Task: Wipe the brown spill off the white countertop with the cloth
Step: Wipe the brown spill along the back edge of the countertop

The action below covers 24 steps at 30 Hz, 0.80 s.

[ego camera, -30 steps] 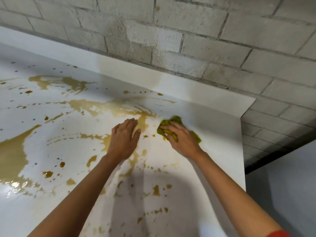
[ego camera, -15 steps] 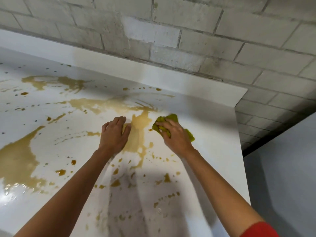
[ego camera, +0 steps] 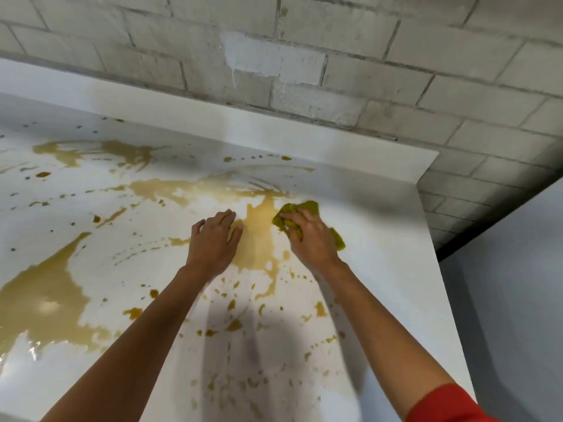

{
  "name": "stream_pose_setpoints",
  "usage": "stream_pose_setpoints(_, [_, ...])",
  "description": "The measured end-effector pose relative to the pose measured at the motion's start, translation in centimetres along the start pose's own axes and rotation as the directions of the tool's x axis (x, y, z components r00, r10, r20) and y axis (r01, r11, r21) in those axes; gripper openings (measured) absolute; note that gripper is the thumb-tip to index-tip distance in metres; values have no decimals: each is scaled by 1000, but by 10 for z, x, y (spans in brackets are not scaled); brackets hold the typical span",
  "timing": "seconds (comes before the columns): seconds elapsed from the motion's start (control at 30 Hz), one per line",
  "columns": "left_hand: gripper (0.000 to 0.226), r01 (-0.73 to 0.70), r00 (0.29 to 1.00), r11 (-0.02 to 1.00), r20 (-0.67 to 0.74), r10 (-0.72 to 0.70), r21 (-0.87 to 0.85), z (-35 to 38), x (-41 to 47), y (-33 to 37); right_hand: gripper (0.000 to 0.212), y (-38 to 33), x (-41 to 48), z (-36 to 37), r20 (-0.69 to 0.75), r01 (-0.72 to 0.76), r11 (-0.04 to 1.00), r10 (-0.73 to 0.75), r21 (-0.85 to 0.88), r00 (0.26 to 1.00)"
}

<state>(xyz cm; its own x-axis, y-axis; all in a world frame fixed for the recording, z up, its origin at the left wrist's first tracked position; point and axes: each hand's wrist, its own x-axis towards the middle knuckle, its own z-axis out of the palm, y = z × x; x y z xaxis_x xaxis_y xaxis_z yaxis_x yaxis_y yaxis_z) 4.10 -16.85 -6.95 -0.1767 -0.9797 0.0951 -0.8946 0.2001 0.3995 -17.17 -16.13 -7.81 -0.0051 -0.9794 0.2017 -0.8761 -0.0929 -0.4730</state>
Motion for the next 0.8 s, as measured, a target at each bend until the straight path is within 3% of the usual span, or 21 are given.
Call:
stream_pose_setpoints(0.13, [43, -30, 999, 1000, 23, 30, 9, -3, 2, -8, 29, 23, -33, -25, 140, 181, 982, -187, 54, 972])
stream_pose_setpoints(0.2, [43, -43, 999, 999, 34, 43, 18, -4, 3, -10, 28, 41, -36, -36, 80, 104, 994, -105, 17, 991])
stream_pose_setpoints(0.3, [43, -52, 997, 999, 51, 52, -3, -5, 4, -11, 29, 39, -16, -30, -85, -129, 991, 126, -39, 988])
stream_pose_setpoints(0.37, [42, -62, 997, 998, 51, 62, -6, -6, 6, -12, 32, 21, -4, -17, -127, -169, 984, 160, -64, 979])
stream_pose_setpoints(0.53, [43, -94, 993, 995, 79, 92, 23, -8, 7, -15, 28, -18, -25, 9, -65, -17, 1000, 18, 17, 998])
stream_pose_setpoints(0.67, [43, -138, 987, 990, 86, 136, 16, -9, 6, -19, 28, -1, -60, -13, 84, 120, 991, -125, 53, 989])
stream_pose_setpoints(0.8, [44, -162, 981, 987, 104, 161, 3, -11, 7, -24, 27, 31, -55, -34, -42, -100, 995, 101, 25, 994])
